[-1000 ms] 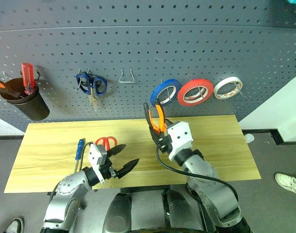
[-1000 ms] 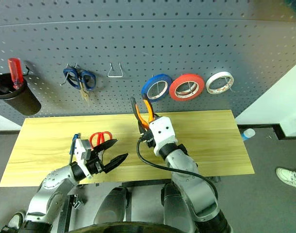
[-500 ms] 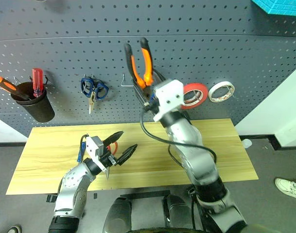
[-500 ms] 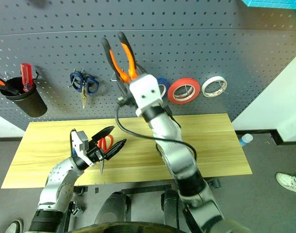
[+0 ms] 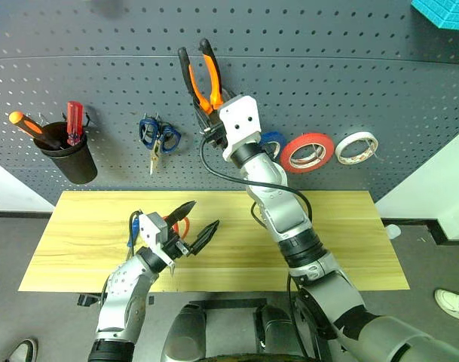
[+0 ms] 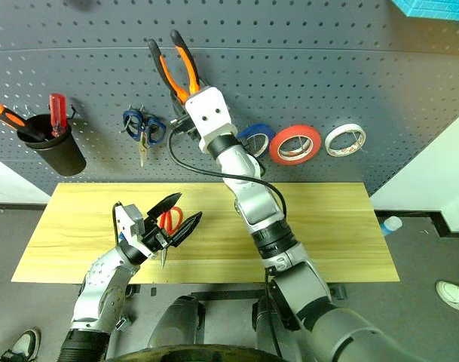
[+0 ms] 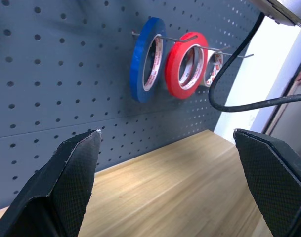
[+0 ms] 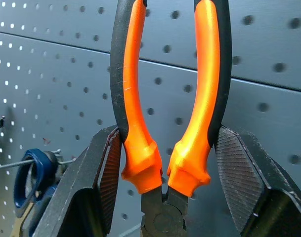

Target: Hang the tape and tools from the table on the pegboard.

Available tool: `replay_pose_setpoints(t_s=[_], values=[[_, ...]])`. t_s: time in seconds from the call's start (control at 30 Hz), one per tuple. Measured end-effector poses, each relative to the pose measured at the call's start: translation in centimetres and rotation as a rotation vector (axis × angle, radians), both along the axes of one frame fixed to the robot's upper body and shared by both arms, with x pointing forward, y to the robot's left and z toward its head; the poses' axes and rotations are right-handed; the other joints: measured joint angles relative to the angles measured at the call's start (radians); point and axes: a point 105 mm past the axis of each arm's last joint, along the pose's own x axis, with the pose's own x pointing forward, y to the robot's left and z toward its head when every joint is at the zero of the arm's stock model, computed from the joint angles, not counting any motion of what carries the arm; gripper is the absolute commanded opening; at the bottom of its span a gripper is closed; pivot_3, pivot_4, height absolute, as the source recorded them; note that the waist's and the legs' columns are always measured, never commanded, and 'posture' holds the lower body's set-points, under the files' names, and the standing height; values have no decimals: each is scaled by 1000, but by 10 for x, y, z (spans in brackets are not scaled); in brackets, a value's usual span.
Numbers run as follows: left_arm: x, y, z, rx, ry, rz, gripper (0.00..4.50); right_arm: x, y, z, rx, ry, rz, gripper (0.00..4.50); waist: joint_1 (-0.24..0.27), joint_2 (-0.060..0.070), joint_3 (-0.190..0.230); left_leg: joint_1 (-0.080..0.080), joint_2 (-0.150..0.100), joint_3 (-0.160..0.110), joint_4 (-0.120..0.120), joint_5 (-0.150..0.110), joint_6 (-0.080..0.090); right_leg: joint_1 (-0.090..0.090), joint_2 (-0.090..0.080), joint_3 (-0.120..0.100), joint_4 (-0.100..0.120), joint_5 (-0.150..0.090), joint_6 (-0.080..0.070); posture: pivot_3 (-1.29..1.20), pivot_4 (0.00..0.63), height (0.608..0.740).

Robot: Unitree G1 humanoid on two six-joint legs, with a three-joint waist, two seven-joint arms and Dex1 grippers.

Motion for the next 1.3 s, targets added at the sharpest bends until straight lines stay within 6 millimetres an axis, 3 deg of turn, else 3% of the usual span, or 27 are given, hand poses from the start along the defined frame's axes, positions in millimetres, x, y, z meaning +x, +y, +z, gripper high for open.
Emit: replay_pose_setpoints(t_s=[0.5,1.3], values=[[-3,0,4,-2,-8,22,4500,6,16,-1,-1,3,31,2484,0,0,0,0,0,0,0,0,0,0,0,0,0,0,0,360,100,727],[-14,-2,10,1,-3,35,4500,22,12,-8,7,38,8,2484,-1,4,2,0,0,0,-1,0,0,0,0,0,0,0,0,369,129,727]])
